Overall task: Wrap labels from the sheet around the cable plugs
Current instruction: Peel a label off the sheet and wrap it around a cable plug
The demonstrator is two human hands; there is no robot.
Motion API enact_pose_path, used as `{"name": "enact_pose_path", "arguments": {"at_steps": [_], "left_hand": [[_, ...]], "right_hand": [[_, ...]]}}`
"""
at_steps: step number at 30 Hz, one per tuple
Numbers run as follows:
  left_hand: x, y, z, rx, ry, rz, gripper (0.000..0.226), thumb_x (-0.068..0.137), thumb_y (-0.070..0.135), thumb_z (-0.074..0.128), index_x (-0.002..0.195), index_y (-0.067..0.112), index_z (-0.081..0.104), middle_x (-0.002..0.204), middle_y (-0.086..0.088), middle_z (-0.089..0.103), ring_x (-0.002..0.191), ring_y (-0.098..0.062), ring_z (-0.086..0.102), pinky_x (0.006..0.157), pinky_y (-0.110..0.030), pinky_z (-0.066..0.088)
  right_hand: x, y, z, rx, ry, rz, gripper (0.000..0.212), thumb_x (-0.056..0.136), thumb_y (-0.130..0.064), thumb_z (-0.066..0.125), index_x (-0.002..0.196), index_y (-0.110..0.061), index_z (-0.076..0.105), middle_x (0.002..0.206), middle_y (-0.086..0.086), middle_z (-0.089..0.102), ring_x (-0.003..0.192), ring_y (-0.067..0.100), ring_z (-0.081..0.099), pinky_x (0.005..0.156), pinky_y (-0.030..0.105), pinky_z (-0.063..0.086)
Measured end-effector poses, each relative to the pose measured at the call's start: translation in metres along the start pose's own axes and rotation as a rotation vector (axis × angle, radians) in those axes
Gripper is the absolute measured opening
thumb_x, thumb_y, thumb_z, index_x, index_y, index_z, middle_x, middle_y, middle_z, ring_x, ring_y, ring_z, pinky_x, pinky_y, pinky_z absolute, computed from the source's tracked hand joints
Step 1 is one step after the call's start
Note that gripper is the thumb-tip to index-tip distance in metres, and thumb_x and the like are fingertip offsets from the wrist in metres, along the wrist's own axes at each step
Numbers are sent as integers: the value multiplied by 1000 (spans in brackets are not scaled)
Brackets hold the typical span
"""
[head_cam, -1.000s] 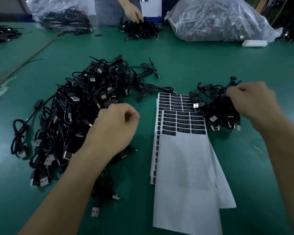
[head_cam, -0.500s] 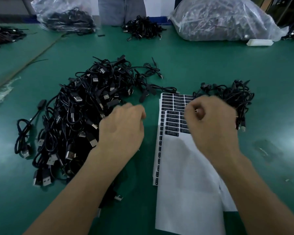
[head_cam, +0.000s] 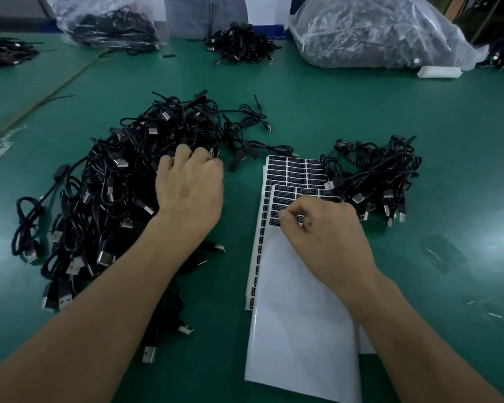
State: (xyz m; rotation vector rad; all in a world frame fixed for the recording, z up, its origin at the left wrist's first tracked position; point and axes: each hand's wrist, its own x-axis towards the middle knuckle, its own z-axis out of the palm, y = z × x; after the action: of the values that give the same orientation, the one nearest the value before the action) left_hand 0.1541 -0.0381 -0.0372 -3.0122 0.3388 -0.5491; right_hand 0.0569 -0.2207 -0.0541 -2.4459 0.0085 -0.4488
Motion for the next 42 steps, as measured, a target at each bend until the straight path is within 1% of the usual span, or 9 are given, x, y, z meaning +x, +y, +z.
{"name": "enact_pose_path", "arguments": {"at_steps": [4, 9, 16, 20, 26, 29, 32, 37, 42], "left_hand": [[24, 16, -2, -136, 90, 110, 43, 93, 24, 55, 136, 22, 60, 143, -2, 53, 127, -31, 42, 101, -46, 34], [70, 27, 16, -30, -178, 212, 73, 97, 14, 51, 159, 32, 18, 168, 1, 19, 148, -27, 22, 117, -47, 21], [67, 17, 30, 1, -15, 141, 46, 92, 5, 66, 135, 19, 57, 140, -4, 52, 130, -31, 40, 104, -44, 35], [59, 11, 29, -19, 63, 157, 24, 98, 14, 64, 122, 18, 63, 126, -2, 58, 122, -29, 43, 98, -41, 35], [36, 8, 8, -438, 521, 253, 25, 107, 16, 46, 115, 4, 65, 109, -13, 72, 107, -34, 63, 109, -43, 36], [18, 20, -19, -729, 678, 365, 15, 108, 15, 41, 114, 8, 53, 84, -20, 64, 73, -34, 60, 80, -49, 52], [-2, 25, -34, -707, 762, 575, 9, 104, 5, 47, 112, 9, 48, 71, -20, 51, 57, -26, 43, 47, -43, 41], [-37, 19, -32, -540, 564, 631, 14, 98, 5, 55, 104, 5, 67, 70, -13, 54, 57, -24, 45, 41, -40, 44], [-47, 12, -27, -769, 19, 342, 28, 101, 40, 42, 93, 24, 64, 65, 9, 58, 57, -15, 54, 54, -43, 49]], "right_hand": [[-1, -1, 2, -28, -22, 7, 17, 95, -29, 62, 79, -25, 66, 43, -16, 47, 45, 8, 48, 48, 24, 30], [-2, -1, 2, -65, -39, 4, 17, 95, -32, 62, 80, -25, 67, 37, -11, 35, 39, 9, 35, 49, 25, 27], [-2, -3, 2, -64, -61, 13, 19, 96, -35, 60, 80, -25, 66, 39, -11, 38, 42, 8, 37, 51, 26, 29], [-3, -5, 2, -47, -123, -1, 16, 95, -37, 59, 84, -26, 66, 55, -41, 47, 46, 7, 43, 54, 26, 30], [-2, -4, 3, -22, -145, -53, 14, 94, -35, 61, 85, -27, 67, 54, -38, 50, 46, 7, 47, 53, 26, 32], [-1, -4, 5, -6, -98, -70, 11, 93, -30, 63, 85, -26, 70, 41, -13, 46, 44, 8, 45, 51, 29, 39], [0, -3, 5, 5, -53, -84, 13, 92, -27, 64, 80, -26, 69, 42, -14, 39, 46, 6, 43, 53, 32, 41], [1, 2, 6, 72, -55, -77, 3, 90, -25, 67, 88, -26, 69, 42, -13, 43, 49, 5, 48, 54, 32, 43], [0, 1, 4, 185, -32, -85, 28, 83, -21, 66, 109, -30, 62, 64, -17, 59, 56, 8, 53, 54, 32, 44]]}}
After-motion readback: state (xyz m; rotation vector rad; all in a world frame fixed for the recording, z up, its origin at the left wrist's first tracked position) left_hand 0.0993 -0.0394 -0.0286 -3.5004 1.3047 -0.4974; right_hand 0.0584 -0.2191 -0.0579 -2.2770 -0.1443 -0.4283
